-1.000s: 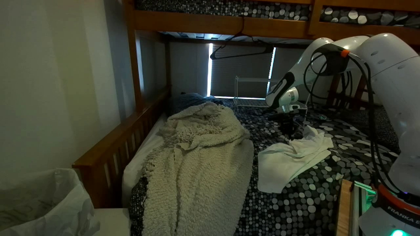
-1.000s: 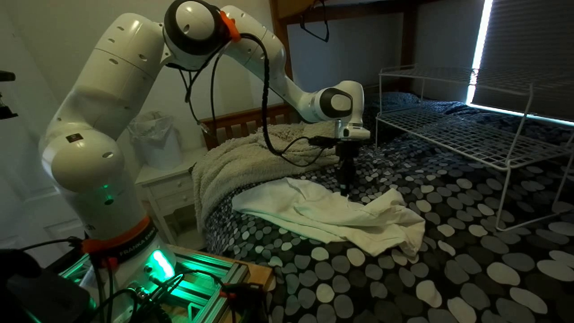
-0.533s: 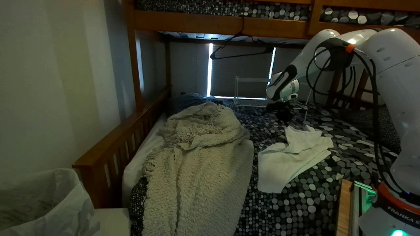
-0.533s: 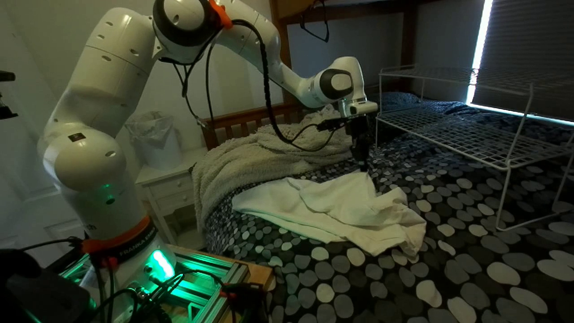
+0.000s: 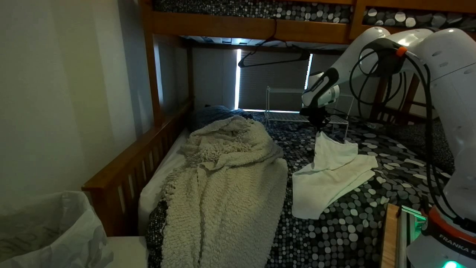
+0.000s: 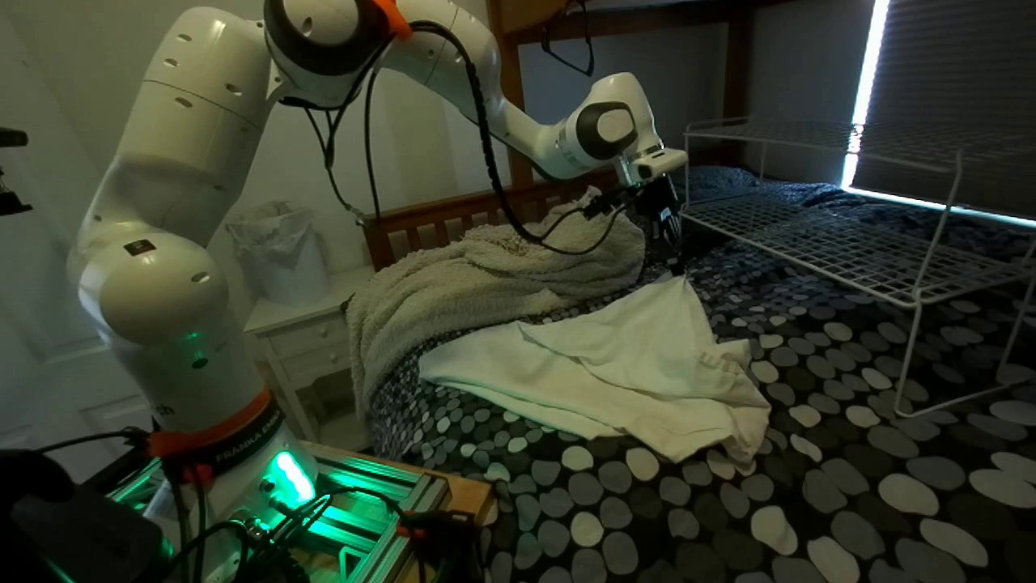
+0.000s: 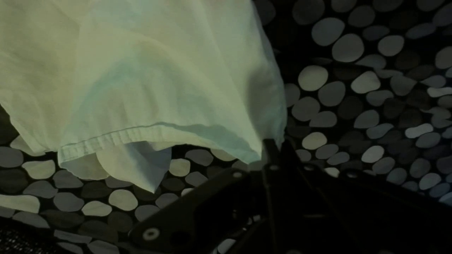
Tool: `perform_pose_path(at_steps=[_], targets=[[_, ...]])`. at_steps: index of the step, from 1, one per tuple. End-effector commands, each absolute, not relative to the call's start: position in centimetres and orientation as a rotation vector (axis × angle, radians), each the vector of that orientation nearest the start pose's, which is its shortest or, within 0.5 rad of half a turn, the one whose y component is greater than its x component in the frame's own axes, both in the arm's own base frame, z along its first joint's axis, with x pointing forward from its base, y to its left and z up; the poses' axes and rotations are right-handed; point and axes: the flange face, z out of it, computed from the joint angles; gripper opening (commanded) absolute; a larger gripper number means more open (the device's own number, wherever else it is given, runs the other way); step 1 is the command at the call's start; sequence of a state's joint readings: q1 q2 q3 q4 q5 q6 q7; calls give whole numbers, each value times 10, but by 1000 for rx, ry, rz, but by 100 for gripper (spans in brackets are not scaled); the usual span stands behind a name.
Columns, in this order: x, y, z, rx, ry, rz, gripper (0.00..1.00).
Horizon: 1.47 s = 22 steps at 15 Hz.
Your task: Fold and unfold the white pillow case cover
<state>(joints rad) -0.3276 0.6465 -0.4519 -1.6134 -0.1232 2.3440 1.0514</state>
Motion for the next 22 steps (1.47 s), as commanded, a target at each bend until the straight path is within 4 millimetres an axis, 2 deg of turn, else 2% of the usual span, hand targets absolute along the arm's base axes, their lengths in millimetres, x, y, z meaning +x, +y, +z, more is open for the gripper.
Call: perform_pose_path(at_steps=[1, 2, 8, 12, 17, 22], targets=[[533, -463, 293, -2348, 2540, -322, 4], [533, -463, 293, -2348, 2539, -322, 1], [600, -464, 284, -2302, 2216, -816, 1], [630, -460, 268, -2218, 2072, -973, 1], [645, -464, 237, -2197, 1970, -1037, 1], [649, -482, 226, -2182, 1918, -1155, 1]])
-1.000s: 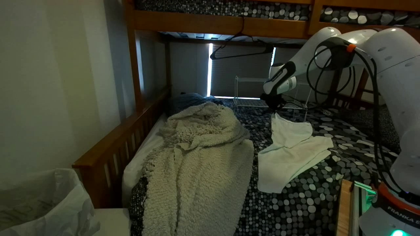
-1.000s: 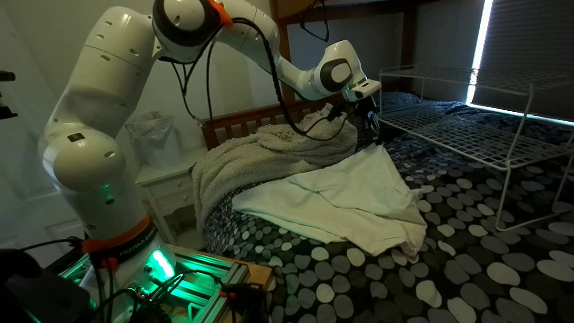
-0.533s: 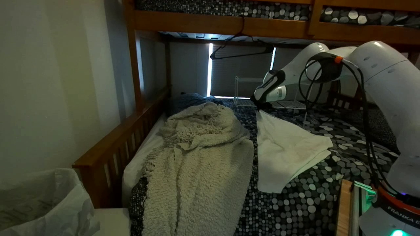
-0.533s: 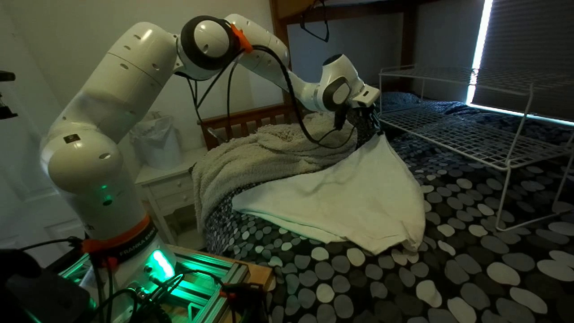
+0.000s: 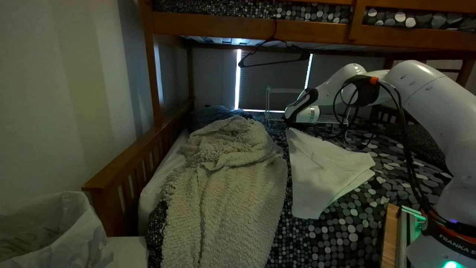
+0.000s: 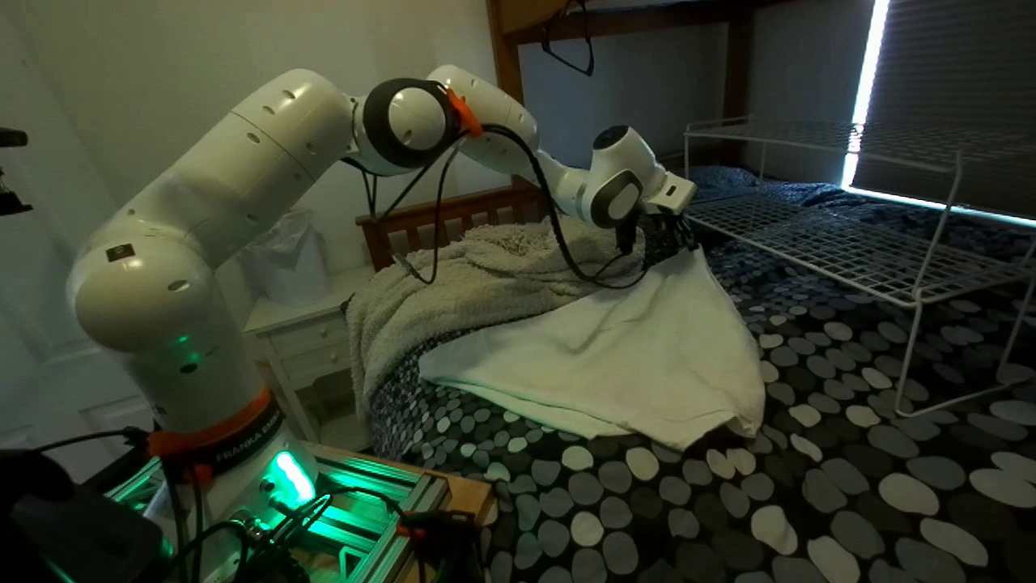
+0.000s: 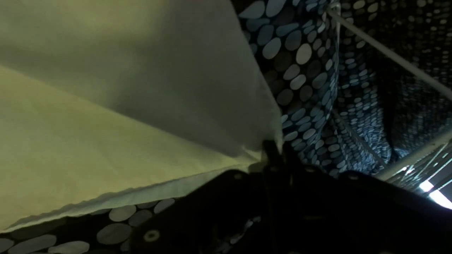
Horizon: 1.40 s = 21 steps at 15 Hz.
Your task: Fold and unfold the white pillow case cover
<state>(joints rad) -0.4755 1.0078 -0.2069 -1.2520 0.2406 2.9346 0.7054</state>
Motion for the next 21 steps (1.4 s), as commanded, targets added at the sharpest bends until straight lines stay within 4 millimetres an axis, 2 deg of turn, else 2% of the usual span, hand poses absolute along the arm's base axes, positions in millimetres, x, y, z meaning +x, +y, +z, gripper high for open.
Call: perform_pose_path(at_steps=[1, 6, 11, 13, 17, 21], targets=[[649, -486, 226, -2181, 1908, -1185, 1], [653, -501, 227, -2154, 1867, -1264, 1], [658, -505, 221, -2164, 1820, -1266, 1], [660, -504, 216, -2163, 1824, -1237, 30], [663, -490, 213, -2212, 1850, -1038, 59], [654, -475, 218, -2281, 1980, -705, 88]])
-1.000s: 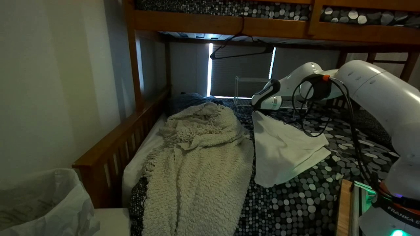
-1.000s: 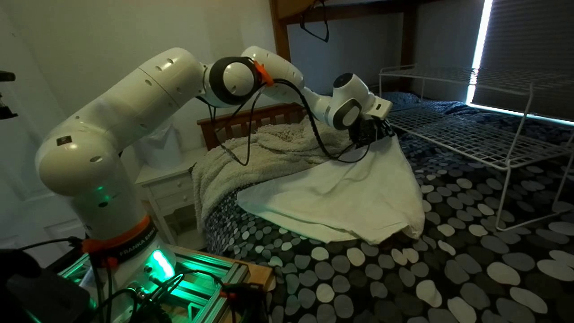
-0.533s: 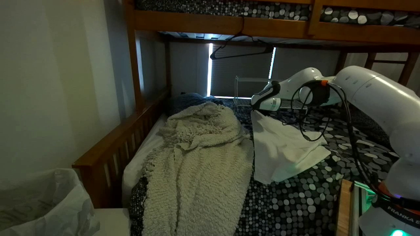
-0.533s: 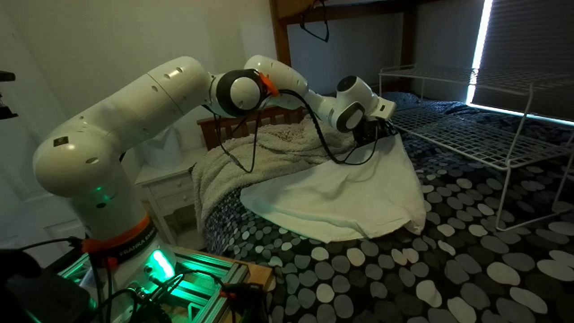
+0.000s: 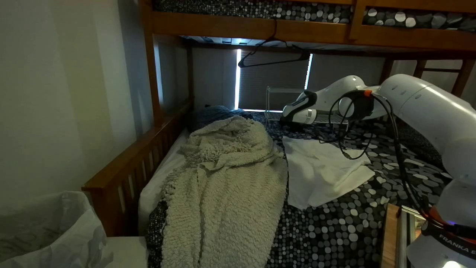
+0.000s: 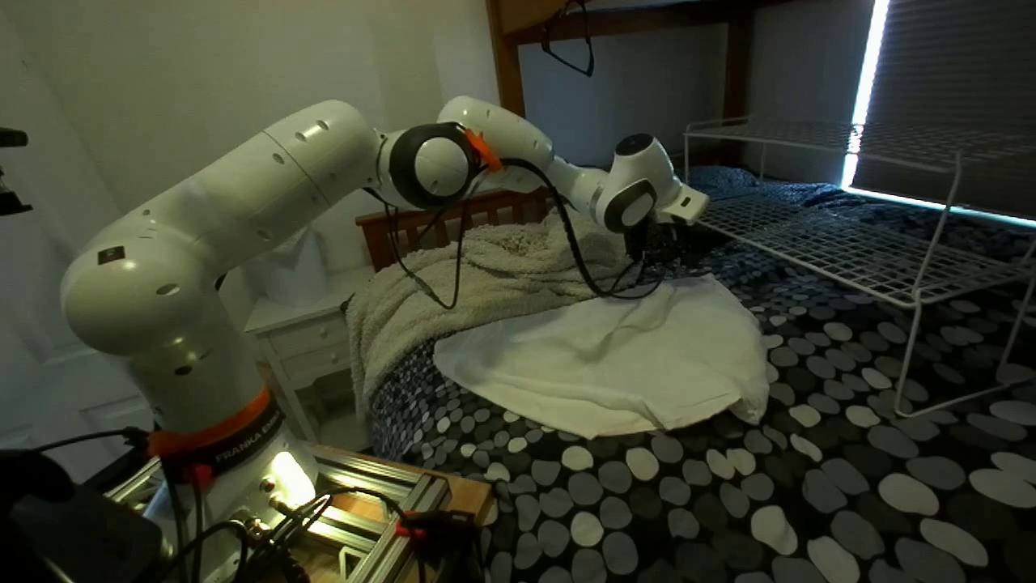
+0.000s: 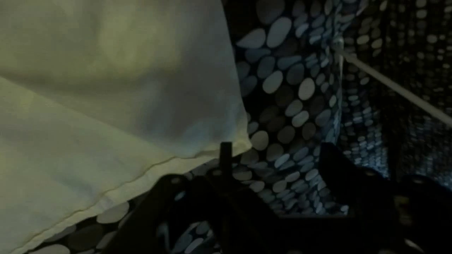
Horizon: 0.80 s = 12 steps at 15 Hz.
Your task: Fold and unfold the white pillow case cover
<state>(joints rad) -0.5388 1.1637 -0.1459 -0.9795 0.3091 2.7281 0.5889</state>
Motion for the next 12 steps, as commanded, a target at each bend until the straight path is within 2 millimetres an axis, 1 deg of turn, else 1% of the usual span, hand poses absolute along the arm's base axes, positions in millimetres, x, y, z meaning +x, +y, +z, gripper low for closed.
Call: perform_pose_path(at_steps=[1, 2, 3, 5, 7, 9, 10, 12], targets=[[651, -472, 224, -2293, 2022, -643, 95], [647, -467, 231, -2304, 2055, -577, 100], [644, -462, 237, -2323, 2075, -504, 100], [636, -446, 249, -2392, 2006, -331, 100], [623, -427, 264, -2460, 1919, -188, 100], [611, -413, 278, -2541, 1828, -131, 100], [606, -407, 286, -2597, 1761, -131, 100], [594, -396, 296, -2714, 1623, -123, 100]])
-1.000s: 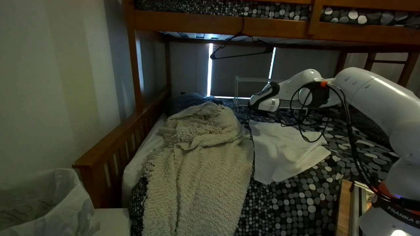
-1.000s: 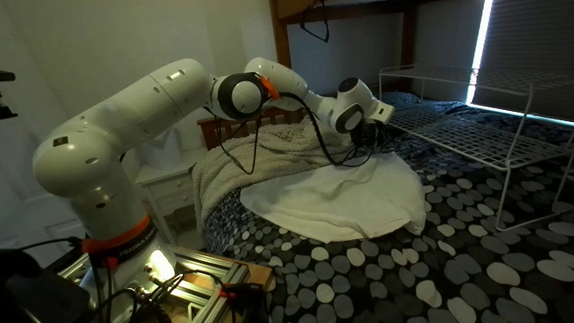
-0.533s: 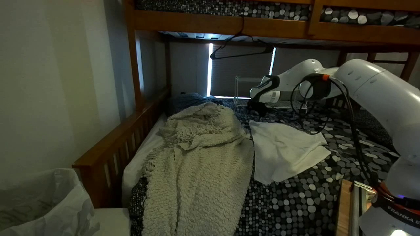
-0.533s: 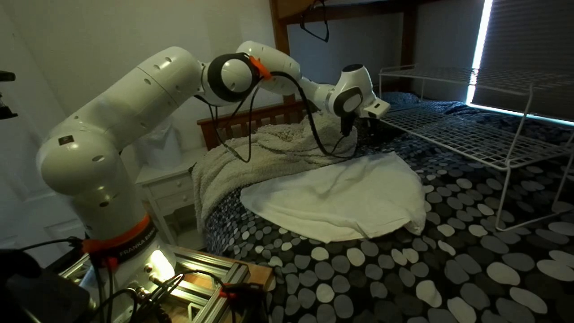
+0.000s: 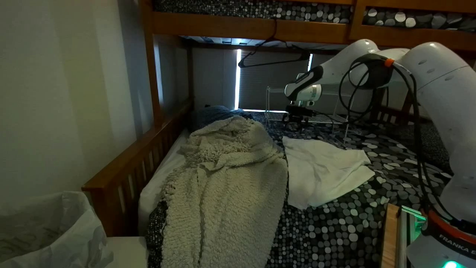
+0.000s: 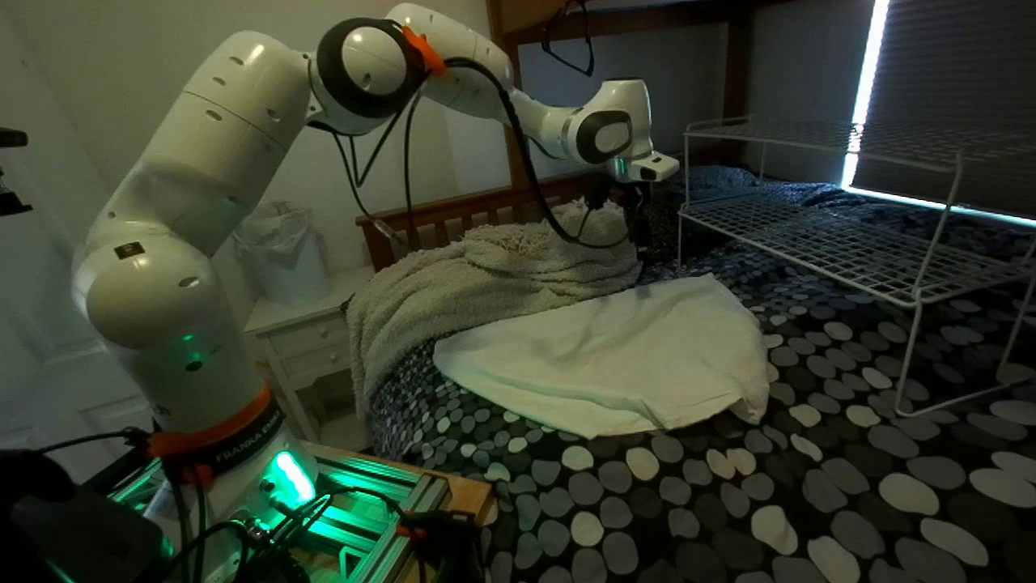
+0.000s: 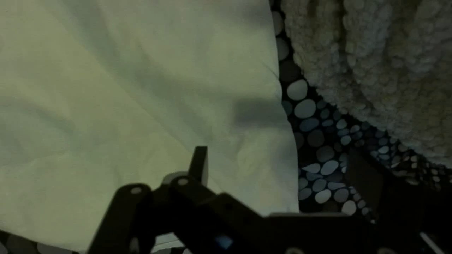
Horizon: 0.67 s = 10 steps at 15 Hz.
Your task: Fold and unfold the white pillow case cover
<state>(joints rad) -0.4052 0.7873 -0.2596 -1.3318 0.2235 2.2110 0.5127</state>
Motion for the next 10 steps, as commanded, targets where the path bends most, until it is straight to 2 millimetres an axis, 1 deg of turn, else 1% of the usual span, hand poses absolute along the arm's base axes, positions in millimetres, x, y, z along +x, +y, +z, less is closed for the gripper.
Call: perform_pose_path(at_steps=[1, 3, 5, 6, 7, 9, 10], targets=[[588, -390, 301, -2771, 1566, -125, 100], [575, -380, 307, -2887, 1460, -145, 100], [559, -377, 319, -2967, 1391, -212, 100], [551, -377, 325, -2994, 1370, -273, 100], [542, -375, 332, -3011, 1355, -324, 100], [520, -372, 346, -3007, 1383, -404, 100], [507, -368, 353, -2999, 1417, -408, 100]])
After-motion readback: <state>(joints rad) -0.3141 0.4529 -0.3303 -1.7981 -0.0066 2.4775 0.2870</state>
